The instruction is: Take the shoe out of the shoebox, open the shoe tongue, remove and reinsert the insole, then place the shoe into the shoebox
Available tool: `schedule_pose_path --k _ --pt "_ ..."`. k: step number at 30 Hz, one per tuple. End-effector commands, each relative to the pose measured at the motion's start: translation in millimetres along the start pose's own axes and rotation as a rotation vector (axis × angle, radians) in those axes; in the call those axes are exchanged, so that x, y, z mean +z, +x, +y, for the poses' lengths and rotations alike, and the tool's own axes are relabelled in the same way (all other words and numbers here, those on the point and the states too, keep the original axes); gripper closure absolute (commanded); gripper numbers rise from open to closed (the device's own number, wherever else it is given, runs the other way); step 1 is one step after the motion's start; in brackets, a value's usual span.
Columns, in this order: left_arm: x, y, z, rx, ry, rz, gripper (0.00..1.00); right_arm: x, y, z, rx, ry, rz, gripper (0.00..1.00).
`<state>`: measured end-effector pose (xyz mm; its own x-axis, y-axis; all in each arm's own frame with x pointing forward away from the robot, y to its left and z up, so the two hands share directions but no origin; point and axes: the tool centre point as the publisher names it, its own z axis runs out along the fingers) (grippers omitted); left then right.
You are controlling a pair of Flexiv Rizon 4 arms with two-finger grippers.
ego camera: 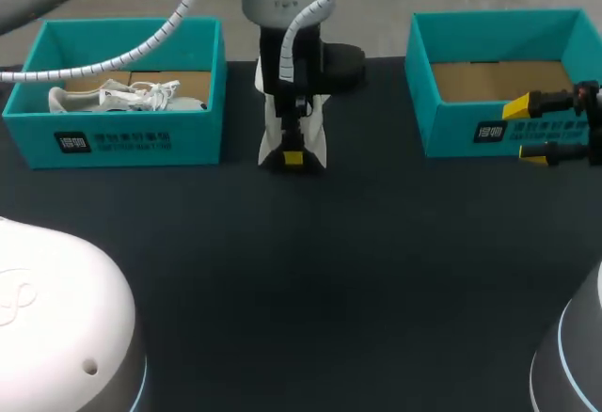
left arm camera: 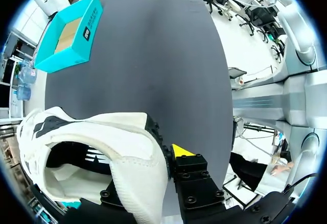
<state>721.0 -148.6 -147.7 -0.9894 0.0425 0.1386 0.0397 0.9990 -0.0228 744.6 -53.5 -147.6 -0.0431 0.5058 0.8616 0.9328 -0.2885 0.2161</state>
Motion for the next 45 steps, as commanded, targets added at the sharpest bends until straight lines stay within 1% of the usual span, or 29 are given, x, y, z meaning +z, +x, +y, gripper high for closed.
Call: schedule_pose_path --k 1,3,4,5,6,8,11,15,17,26,30,31,33,38,39,42,45 --pt "0.7 -2.2 33.3 0.006 0.029 0.007 1.00 -0.1 0.3 -0.8 0.002 0.000 -0.004 0.00" --pt "1.5 -5.5 44.4 0.007 0.032 0.012 1.00 -0.1 0.3 -0.8 0.002 0.000 -0.004 0.00" --pt "2.3 -7.2 50.2 0.016 0.015 0.018 1.00 -0.1 0.3 -0.8 0.002 0.000 -0.004 0.00" --pt "2.2 -9.7 56.5 0.015 0.022 0.017 1.00 -0.1 0.3 -0.8 0.002 0.000 -0.004 0.00" --pt "2.4 -11.9 63.3 0.015 0.009 0.024 1.00 -0.1 0.3 -0.8 0.002 0.000 -0.004 0.00" --pt "2.4 -16.5 77.7 0.033 0.028 0.030 1.00 -0.1 0.3 -0.8 0.002 0.000 -0.004 0.00" --pt "3.1 -25.1 99.3 0.018 0.021 0.054 1.00 -0.1 0.3 -0.8 0.002 0.000 -0.004 0.00" --pt "0.0 -33.1 125.3 0.000 0.031 0.058 1.00 -0.1 0.3 -0.8 0.002 0.000 -0.004 0.00" --pt "-1.4 -37.7 136.3 -0.015 0.015 0.066 1.00 -0.1 0.3 -0.8 0.002 0.000 -0.004 0.00" --pt "-0.7 -64.0 188.7 -0.082 -0.008 0.082 1.00 -0.1 0.3 -0.8 0.002 0.000 -0.004 0.00" --pt "-2.7 -72.0 211.8 -0.021 -0.027 0.053 1.00 -0.1 0.3 -0.8 0.002 0.000 -0.004 0.00" --pt "-4.1 -75.4 218.4 -0.019 -0.012 0.054 1.00 -0.1 0.3 -0.8 0.002 0.000 -0.004 0.00" --pt "-5.1 -82.5 229.7 -0.022 -0.034 0.046 1.00 -0.1 0.3 -0.8 0.002 0.000 -0.004 0.00" --pt "-9.8 -96.8 257.7 -0.013 -0.042 0.039 1.00 -0.1 0.3 -0.8 0.002 0.000 -0.004 0.00" --pt "-10.2 -98.9 262.8 -0.011 -0.052 0.041 1.00 -0.1 0.3 -0.8 0.002 0.000 -0.004 0.00" --pt "-12.6 -107.7 281.0 0.003 -0.051 0.051 1.00 -0.1 0.3 -0.8 0.002 0.000 -0.004 0.00" --pt "-13.0 -114.8 293.9 0.036 -0.081 0.072 1.00 -0.1 0.3 -0.8 0.002 0.000 -0.004 0.00"
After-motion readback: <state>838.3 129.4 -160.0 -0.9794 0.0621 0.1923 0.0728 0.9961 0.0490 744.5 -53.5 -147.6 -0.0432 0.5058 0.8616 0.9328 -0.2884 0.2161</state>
